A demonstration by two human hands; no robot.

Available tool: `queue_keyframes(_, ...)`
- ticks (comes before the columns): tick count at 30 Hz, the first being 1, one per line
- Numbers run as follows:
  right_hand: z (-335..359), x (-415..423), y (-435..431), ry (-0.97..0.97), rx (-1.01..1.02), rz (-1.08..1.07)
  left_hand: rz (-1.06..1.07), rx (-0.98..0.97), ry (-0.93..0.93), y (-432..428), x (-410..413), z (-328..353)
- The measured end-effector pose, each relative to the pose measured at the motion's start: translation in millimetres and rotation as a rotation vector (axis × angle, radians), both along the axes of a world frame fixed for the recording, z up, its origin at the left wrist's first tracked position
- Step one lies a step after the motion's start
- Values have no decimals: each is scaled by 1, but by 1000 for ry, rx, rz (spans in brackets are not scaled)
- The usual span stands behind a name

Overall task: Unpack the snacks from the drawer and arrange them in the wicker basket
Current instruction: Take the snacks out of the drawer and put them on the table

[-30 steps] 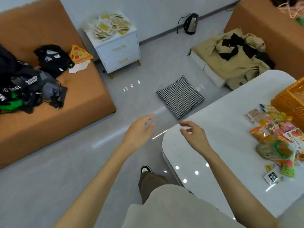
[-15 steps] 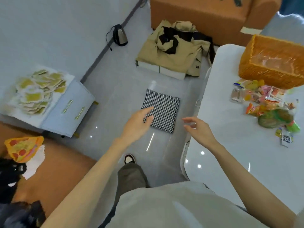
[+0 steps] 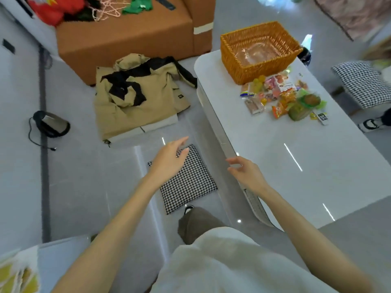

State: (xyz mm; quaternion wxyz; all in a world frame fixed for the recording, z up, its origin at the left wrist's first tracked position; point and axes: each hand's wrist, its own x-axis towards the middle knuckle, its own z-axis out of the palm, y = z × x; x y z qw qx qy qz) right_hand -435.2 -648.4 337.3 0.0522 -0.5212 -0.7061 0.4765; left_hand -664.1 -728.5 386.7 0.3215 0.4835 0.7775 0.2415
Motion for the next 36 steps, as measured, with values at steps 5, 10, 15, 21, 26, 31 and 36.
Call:
queue_keyframes(5,-18,-51,37,-20,-20,-132,-158,-24,-16,69,-58,-18)
queue_keyframes(10,-32,-86,67,-44,-37,-276,-303,-75,-19,129,-92,-39)
queue_keyframes(15,-67,-117,87,-67,-68,-425,-471,-99,-12,186,-117,-71)
queue_keyframes(21,-166,-155,115,-115,-30,-535,-665,-63,0,239,-137,-161)
queue_keyframes(26,-289,-181,149,-199,51,-548,-756,26,-22,281,-155,-273)
queue_keyframes(31,-399,-177,192,-390,172,-567,-847,162,-33,325,-151,-370)
queue_keyframes(36,-472,-179,220,-550,318,-551,-909,305,15,353,-153,-448)
